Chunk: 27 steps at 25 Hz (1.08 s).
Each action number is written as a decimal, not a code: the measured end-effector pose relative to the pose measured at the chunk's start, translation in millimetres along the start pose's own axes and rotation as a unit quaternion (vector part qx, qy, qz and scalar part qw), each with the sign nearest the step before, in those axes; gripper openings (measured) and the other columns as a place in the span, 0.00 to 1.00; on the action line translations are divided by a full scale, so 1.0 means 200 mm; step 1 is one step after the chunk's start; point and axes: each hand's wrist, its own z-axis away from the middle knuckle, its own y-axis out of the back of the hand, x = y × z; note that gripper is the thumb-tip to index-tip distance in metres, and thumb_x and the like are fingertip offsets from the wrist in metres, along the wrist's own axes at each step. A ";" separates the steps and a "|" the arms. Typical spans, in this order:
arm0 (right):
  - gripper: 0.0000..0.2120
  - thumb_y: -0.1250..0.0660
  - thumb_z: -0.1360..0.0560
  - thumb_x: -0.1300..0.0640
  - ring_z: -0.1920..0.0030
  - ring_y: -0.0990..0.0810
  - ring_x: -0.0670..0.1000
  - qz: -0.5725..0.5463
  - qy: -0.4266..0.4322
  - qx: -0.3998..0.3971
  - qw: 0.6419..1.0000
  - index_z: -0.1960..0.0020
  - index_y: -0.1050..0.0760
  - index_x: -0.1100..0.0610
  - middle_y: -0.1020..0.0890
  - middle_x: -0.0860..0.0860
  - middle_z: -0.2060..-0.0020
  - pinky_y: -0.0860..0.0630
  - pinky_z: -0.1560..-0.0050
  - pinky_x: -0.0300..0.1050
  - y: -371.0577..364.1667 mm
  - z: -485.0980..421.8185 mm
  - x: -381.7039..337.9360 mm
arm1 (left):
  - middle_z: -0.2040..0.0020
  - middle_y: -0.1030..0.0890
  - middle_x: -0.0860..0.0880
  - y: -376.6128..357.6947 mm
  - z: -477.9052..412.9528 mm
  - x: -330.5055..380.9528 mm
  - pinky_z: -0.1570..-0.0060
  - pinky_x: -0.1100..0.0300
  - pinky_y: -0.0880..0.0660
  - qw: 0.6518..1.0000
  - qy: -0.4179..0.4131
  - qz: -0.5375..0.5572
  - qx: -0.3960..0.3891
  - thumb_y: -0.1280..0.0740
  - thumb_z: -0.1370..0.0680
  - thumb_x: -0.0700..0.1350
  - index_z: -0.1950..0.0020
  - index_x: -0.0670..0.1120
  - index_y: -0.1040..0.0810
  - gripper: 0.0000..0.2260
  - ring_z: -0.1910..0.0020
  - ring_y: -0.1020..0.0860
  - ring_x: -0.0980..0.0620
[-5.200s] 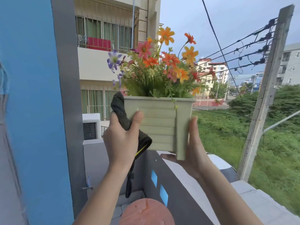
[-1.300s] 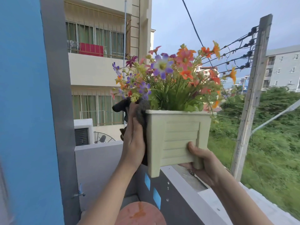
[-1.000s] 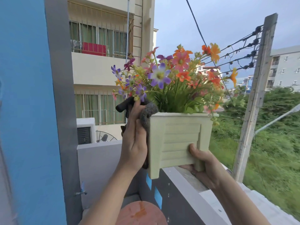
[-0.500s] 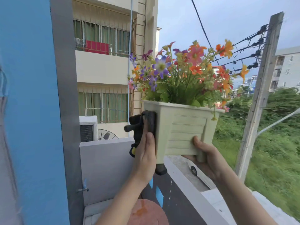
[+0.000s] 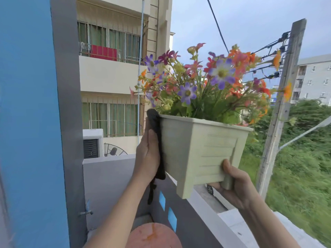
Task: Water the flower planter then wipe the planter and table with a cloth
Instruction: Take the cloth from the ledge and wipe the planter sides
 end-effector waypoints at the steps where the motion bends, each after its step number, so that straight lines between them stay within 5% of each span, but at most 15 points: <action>1: 0.20 0.50 0.17 0.59 0.30 0.32 0.62 -0.007 0.016 -0.010 1.000 0.29 0.37 0.67 0.30 0.64 0.31 0.32 0.33 0.56 0.04 0.00 0.00 | 0.40 0.25 0.58 0.00 0.01 0.02 0.46 0.78 0.34 1.000 0.009 -0.002 0.002 0.52 0.18 0.55 0.26 0.50 0.37 0.22 0.50 0.27 0.71; 3: 0.21 0.57 0.17 0.61 0.28 0.37 0.65 -0.014 0.033 -0.013 0.999 0.27 0.44 0.70 0.35 0.67 0.29 0.36 0.31 0.58 0.09 0.00 0.01 | 0.52 0.30 0.64 0.00 0.02 0.04 0.62 0.85 0.39 1.000 0.013 -0.006 -0.007 0.51 0.17 0.51 0.25 0.49 0.40 0.20 0.65 0.30 0.74; 5: 0.20 0.46 0.18 0.61 0.32 0.31 0.65 -0.039 -0.005 -0.038 0.999 0.30 0.38 0.71 0.30 0.68 0.33 0.30 0.36 0.59 0.04 -0.01 0.02 | 0.54 0.29 0.69 0.02 0.03 0.03 0.61 0.83 0.36 1.000 -0.014 0.006 -0.014 0.46 0.19 0.56 0.26 0.50 0.38 0.23 0.61 0.29 0.79; 7: 0.26 0.19 0.40 0.57 0.48 0.17 0.61 0.000 -0.054 0.010 0.999 0.46 0.19 0.68 0.16 0.63 0.49 0.18 0.57 0.53 -0.03 0.00 -0.03 | 0.51 0.23 0.70 0.04 0.05 -0.01 0.55 0.77 0.32 0.999 -0.029 0.020 -0.006 0.42 0.25 0.62 0.31 0.55 0.32 0.24 0.51 0.26 0.75; 8: 0.30 0.14 0.54 0.56 0.56 0.14 0.57 0.047 -0.042 0.043 0.997 0.55 0.16 0.64 0.14 0.60 0.57 0.17 0.66 0.50 -0.04 0.00 -0.05 | 0.50 0.22 0.70 0.05 0.06 -0.02 0.52 0.74 0.31 0.999 -0.023 0.037 0.004 0.40 0.26 0.61 0.35 0.58 0.31 0.21 0.48 0.25 0.72; 10: 0.33 0.14 0.65 0.54 0.61 0.14 0.53 0.084 -0.048 0.080 0.992 0.60 0.14 0.61 0.13 0.56 0.61 0.18 0.70 0.46 -0.10 0.00 -0.10 | 0.48 0.22 0.69 0.05 0.08 -0.03 0.48 0.71 0.30 0.997 -0.012 0.072 0.036 0.40 0.25 0.57 0.37 0.58 0.31 0.17 0.46 0.25 0.69; 12: 0.38 0.14 0.59 0.51 0.61 0.14 0.50 0.117 -0.040 0.112 0.986 0.51 0.16 0.59 0.13 0.53 0.60 0.18 0.67 0.42 -0.14 -0.04 -0.10 | 0.50 0.22 0.72 0.07 0.09 -0.02 0.49 0.73 0.31 0.994 -0.018 0.070 0.078 0.39 0.27 0.59 0.35 0.55 0.31 0.21 0.48 0.26 0.71; 14: 0.38 0.20 0.42 0.51 0.61 0.15 0.49 0.144 0.011 0.138 0.980 0.34 0.29 0.53 0.13 0.51 0.58 0.18 0.64 0.41 -0.16 -0.07 -0.07 | 0.55 0.23 0.74 0.09 0.09 0.00 0.55 0.77 0.32 0.993 -0.025 0.040 0.112 0.39 0.27 0.61 0.33 0.52 0.32 0.25 0.53 0.26 0.74; 17: 0.31 0.33 0.26 0.56 0.48 0.17 0.55 0.168 0.088 0.181 0.965 0.31 0.44 0.37 0.16 0.52 0.47 0.19 0.49 0.48 -0.24 -0.08 0.02 | 0.61 0.23 0.67 0.08 0.10 0.01 0.62 0.78 0.33 0.986 -0.019 -0.006 0.163 0.39 0.28 0.60 0.30 0.50 0.34 0.29 0.60 0.26 0.74; 20: 0.25 0.36 0.26 0.41 0.36 0.24 0.56 0.234 0.105 0.170 0.952 0.31 0.38 0.38 0.24 0.49 0.35 0.29 0.35 0.53 -0.30 -0.09 0.13 | 0.60 0.23 0.64 0.07 0.14 0.02 0.59 0.61 0.28 0.976 -0.012 -0.071 0.204 0.40 0.29 0.63 0.28 0.52 0.36 0.31 0.61 0.23 0.63; 23: 0.41 0.35 0.36 0.27 0.31 0.29 0.48 0.239 0.075 0.106 0.962 0.27 0.41 0.38 0.30 0.43 0.30 0.34 0.31 0.61 -0.33 -0.09 0.19 | 0.52 0.17 0.49 0.06 0.17 0.02 0.60 0.56 0.31 0.964 -0.039 -0.152 0.215 0.41 0.28 0.65 0.27 0.51 0.38 0.33 0.54 0.21 0.43; 25: 0.42 0.28 0.39 0.32 0.40 0.21 0.45 0.216 0.043 0.091 0.971 0.29 0.40 0.38 0.22 0.39 0.39 0.25 0.40 0.61 -0.34 -0.08 0.19 | 0.45 0.18 0.46 0.05 0.19 0.02 0.59 0.59 0.36 0.950 -0.067 -0.209 0.223 0.41 0.27 0.64 0.25 0.50 0.39 0.34 0.49 0.22 0.41; 27: 0.34 0.25 0.35 0.41 0.48 0.17 0.44 0.222 0.044 0.117 0.967 0.33 0.34 0.41 0.18 0.40 0.45 0.20 0.47 0.58 -0.35 -0.07 0.21 | 0.43 0.19 0.45 0.03 0.19 0.04 0.61 0.60 0.37 0.933 -0.102 -0.264 0.223 0.43 0.26 0.65 0.25 0.48 0.39 0.33 0.48 0.21 0.42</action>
